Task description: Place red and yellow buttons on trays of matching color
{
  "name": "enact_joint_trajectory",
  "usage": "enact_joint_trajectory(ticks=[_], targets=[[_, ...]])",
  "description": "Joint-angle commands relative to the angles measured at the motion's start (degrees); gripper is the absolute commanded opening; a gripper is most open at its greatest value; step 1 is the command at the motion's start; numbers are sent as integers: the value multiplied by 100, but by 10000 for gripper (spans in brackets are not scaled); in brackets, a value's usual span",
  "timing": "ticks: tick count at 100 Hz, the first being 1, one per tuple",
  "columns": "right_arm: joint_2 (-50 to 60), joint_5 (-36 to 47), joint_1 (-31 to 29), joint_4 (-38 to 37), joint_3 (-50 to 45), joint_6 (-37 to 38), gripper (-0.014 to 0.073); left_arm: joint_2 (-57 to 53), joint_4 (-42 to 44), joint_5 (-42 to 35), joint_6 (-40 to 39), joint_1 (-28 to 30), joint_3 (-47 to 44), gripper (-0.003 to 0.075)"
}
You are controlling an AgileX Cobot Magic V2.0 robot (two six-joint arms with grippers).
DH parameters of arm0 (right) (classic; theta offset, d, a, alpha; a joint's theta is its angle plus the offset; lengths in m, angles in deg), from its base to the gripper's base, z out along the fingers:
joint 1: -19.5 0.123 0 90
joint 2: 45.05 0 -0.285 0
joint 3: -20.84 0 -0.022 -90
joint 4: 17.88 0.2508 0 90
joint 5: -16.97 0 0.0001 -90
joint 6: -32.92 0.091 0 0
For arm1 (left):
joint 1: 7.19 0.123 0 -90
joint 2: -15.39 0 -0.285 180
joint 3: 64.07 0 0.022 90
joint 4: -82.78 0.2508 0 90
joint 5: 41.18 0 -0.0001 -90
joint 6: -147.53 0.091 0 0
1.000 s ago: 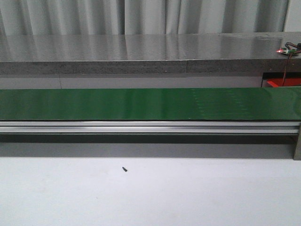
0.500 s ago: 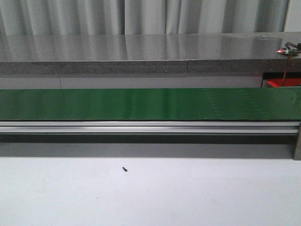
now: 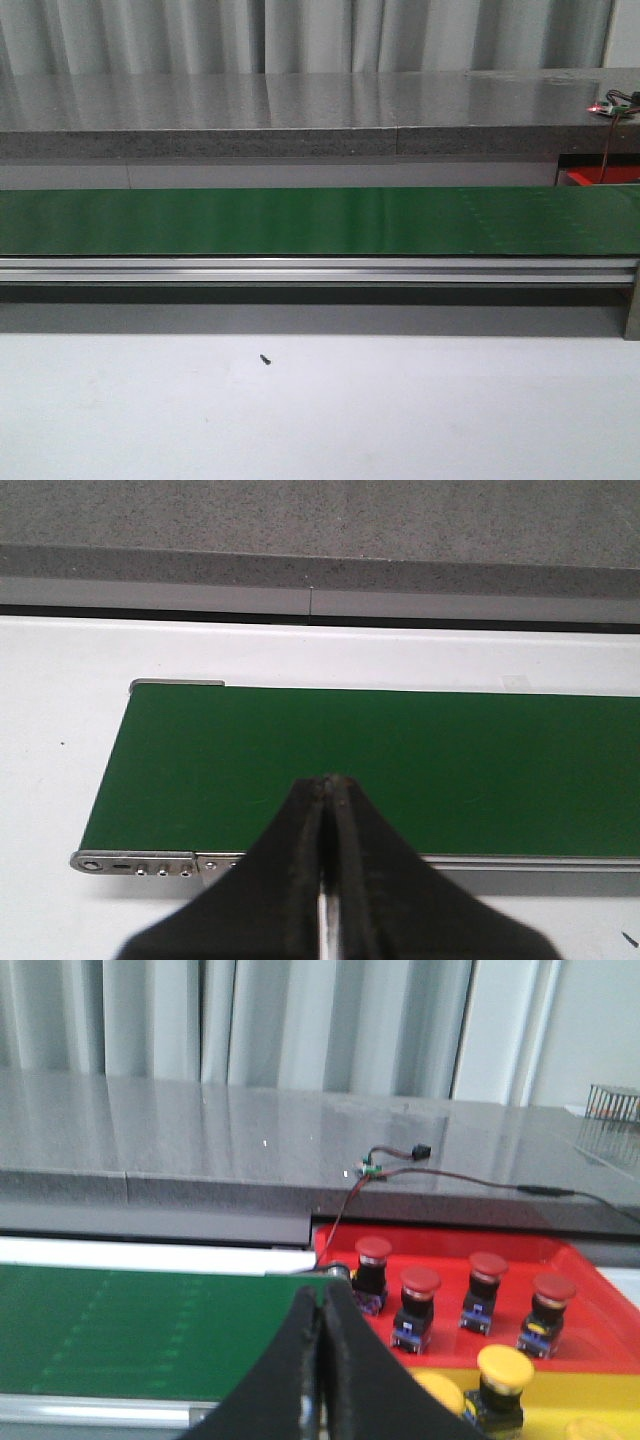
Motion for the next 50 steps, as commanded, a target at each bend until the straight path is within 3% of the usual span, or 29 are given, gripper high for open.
enact_joint_trajectory(ticks=[1, 29, 50], targets=[[112, 630, 49, -129, -109, -45, -67, -27, -109, -431, -16, -43, 162, -20], [472, 970, 158, -135, -847, -45, -67, -27, -109, -514, -16, -43, 162, -20], [472, 1001, 158, -142, -836, -45, -67, -27, -109, -571, -16, -43, 162, -20]])
